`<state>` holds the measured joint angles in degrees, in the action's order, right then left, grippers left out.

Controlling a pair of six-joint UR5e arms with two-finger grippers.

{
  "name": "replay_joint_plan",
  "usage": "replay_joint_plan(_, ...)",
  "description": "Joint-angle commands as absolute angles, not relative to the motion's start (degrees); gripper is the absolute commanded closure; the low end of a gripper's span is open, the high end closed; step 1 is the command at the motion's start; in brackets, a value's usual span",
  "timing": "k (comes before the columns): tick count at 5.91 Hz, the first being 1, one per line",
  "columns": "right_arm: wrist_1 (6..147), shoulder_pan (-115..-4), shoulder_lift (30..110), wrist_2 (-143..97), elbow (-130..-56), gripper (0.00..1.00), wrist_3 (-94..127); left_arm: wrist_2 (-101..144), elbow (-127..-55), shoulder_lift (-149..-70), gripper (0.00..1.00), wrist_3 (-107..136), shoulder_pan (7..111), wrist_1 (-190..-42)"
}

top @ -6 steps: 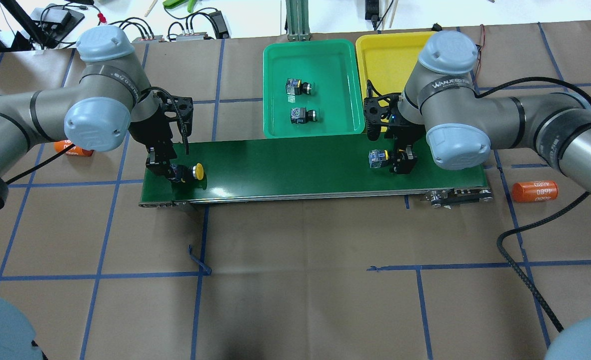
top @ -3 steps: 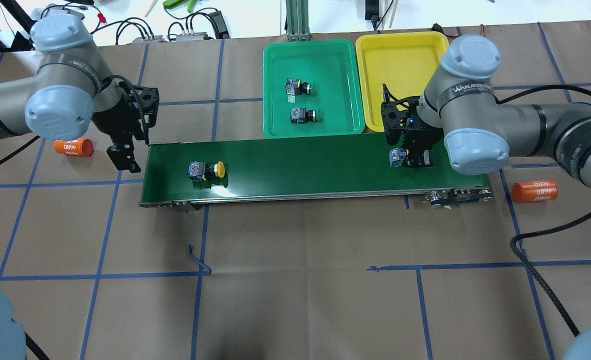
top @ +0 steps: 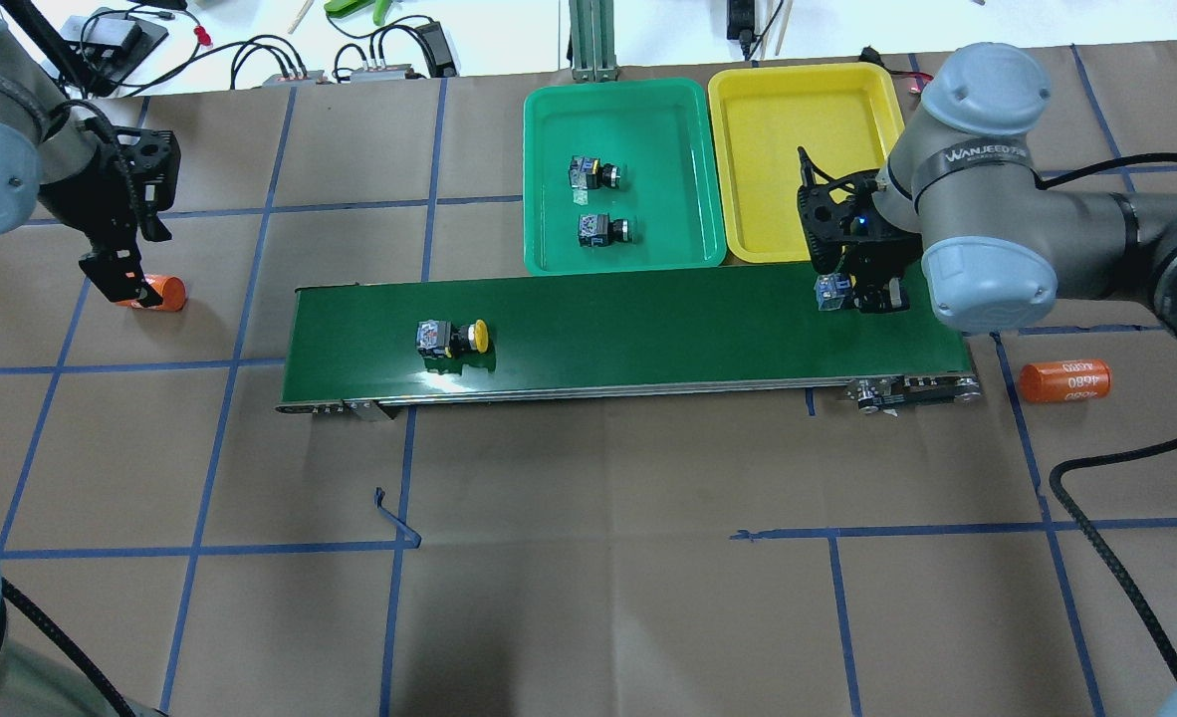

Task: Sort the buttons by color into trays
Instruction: 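Drop the yellow button into the yellow tray while the left gripper grasps the orange cylinder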

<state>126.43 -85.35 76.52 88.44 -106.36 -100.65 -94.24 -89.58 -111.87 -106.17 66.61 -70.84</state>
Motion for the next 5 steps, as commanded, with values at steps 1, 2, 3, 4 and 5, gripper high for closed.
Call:
replay_joint_plan(1, 126.9, -85.5, 71.1, 87.6, -97.5, 0.91, -100.9, -94.3, -87.0, -118.8, 0.02, -120.9, 63.0, -62.8)
replay_joint_plan(2, 127.6, -85.5, 65.1, 85.9, -91.2, 0.90, -100.9, -94.1, -86.1, -121.2, 0.02, -125.1, 62.0, -61.4)
replay_joint_plan(3, 128.3, -85.5, 59.7, 83.2, -86.3, 0.87, -100.9, -94.2, -86.0, -122.9, 0.02, -126.9, 61.9, -60.2)
replay_joint_plan(4, 129.8, -85.6, 56.2, 80.1, -84.8, 0.31, -100.6, -94.0, -86.0, -124.9, 0.02, -130.6, 61.5, -56.5)
replay_joint_plan(5, 129.7, -85.5, 56.4, 77.4, -84.6, 0.00, -99.9, -94.2, -87.4, -125.3, 0.02, -130.6, 61.4, -56.3)
